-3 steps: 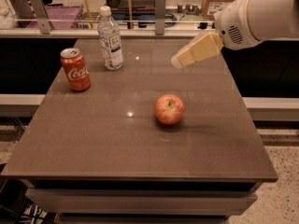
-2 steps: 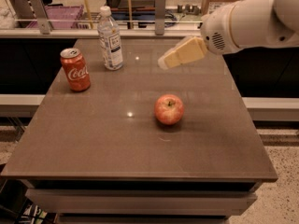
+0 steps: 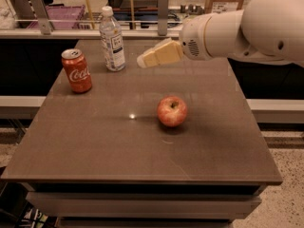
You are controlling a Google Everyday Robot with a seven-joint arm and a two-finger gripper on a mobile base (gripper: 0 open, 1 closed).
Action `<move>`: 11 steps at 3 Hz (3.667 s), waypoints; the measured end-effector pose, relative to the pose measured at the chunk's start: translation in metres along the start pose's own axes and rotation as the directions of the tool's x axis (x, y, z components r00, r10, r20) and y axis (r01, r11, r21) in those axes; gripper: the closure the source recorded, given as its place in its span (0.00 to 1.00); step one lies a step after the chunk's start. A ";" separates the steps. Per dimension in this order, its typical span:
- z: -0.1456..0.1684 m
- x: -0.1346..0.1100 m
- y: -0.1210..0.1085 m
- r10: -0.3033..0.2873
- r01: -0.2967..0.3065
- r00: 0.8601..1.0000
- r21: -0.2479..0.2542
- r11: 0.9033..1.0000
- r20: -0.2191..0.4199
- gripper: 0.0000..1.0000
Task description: Knock blue plastic bottle over
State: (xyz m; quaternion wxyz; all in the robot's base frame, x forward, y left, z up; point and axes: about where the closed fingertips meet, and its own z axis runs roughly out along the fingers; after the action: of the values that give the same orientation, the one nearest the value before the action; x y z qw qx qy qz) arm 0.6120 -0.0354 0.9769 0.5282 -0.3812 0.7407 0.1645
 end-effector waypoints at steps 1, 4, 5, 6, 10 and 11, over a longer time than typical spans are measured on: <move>0.025 -0.005 -0.003 0.034 -0.034 0.998 0.001 0.999 0.048 0.00; 0.104 -0.010 -0.022 0.052 -0.047 0.996 -0.054 0.997 0.077 0.00; 0.127 -0.022 -0.014 0.013 -0.006 0.997 -0.103 0.995 0.070 0.00; 0.146 -0.029 -0.009 0.001 0.008 0.997 -0.123 0.992 0.076 0.00; 0.191 -0.039 -0.010 0.115 -0.101 0.978 -0.088 0.991 0.175 0.00; 0.202 -0.046 -0.006 0.108 -0.091 0.979 -0.103 0.991 0.172 0.00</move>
Offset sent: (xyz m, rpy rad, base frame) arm 0.0803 0.0330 -0.0358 0.1712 0.0069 -0.0305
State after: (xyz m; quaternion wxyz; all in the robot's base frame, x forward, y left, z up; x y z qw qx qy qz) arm 0.7566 0.1094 0.9415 0.5646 -0.3521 0.7002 0.2588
